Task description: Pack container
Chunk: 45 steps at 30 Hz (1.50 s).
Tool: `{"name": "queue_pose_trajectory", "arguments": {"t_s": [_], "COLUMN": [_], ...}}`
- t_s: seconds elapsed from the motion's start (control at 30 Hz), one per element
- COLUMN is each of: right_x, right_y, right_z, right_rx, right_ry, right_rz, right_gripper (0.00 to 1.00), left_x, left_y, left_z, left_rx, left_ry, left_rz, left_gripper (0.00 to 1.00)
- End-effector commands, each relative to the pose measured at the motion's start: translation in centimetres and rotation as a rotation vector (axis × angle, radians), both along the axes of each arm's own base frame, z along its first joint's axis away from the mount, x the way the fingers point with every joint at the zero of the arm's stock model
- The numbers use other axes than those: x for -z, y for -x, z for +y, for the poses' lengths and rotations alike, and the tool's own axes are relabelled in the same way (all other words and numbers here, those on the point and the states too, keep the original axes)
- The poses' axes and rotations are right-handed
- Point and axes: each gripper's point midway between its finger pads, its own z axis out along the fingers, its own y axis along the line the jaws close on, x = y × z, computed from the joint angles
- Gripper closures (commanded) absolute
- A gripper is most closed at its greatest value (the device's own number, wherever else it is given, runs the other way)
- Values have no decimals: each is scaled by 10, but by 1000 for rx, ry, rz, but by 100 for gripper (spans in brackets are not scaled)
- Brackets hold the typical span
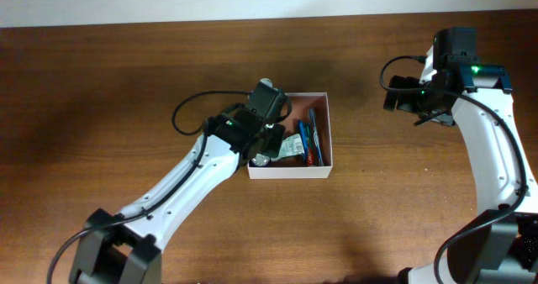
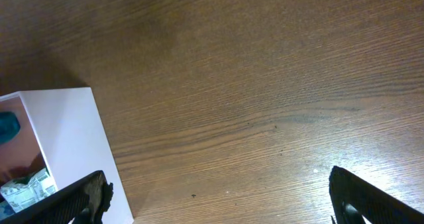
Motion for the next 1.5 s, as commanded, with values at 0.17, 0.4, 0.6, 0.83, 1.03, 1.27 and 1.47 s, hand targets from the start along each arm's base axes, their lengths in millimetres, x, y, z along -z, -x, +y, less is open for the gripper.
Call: {"name": "queue_pose_trajectory", "arguments": {"t_s": [0.17, 0.4, 0.6, 0.83, 1.03, 1.27, 1.47], "right_x": [-4, -4, -4, -4, -4, -4, -3], "right_y": [-1, -1, -1, -1, -1, -1, -1], "right_z": [-3, -3, -3, -3, -3, -3, -3], "right_rx": [12, 12, 12, 12, 12, 12, 13], "right_ry": [7, 8, 7, 7, 7, 7, 7], "right_rz": [-12, -12, -12, -12, -12, -12, -9], "right_gripper": [2, 2, 2, 2, 1, 2, 2], "left_x": [-108, -144, -133, -126, -126, -126, -126], "left_y": [0, -16, -17, -10, -10, -10, -10], "left_z": [30, 121, 194, 201, 201, 201, 201], "left_rx": [-60, -304, -516, -533, -533, -533, -533], "left_ry": [138, 119, 103, 84, 84, 84, 84], "left_rz": [-241, -343, -281, -243, -243, -243, -243], "left_gripper": [36, 25, 18, 1, 1, 1, 1]}}
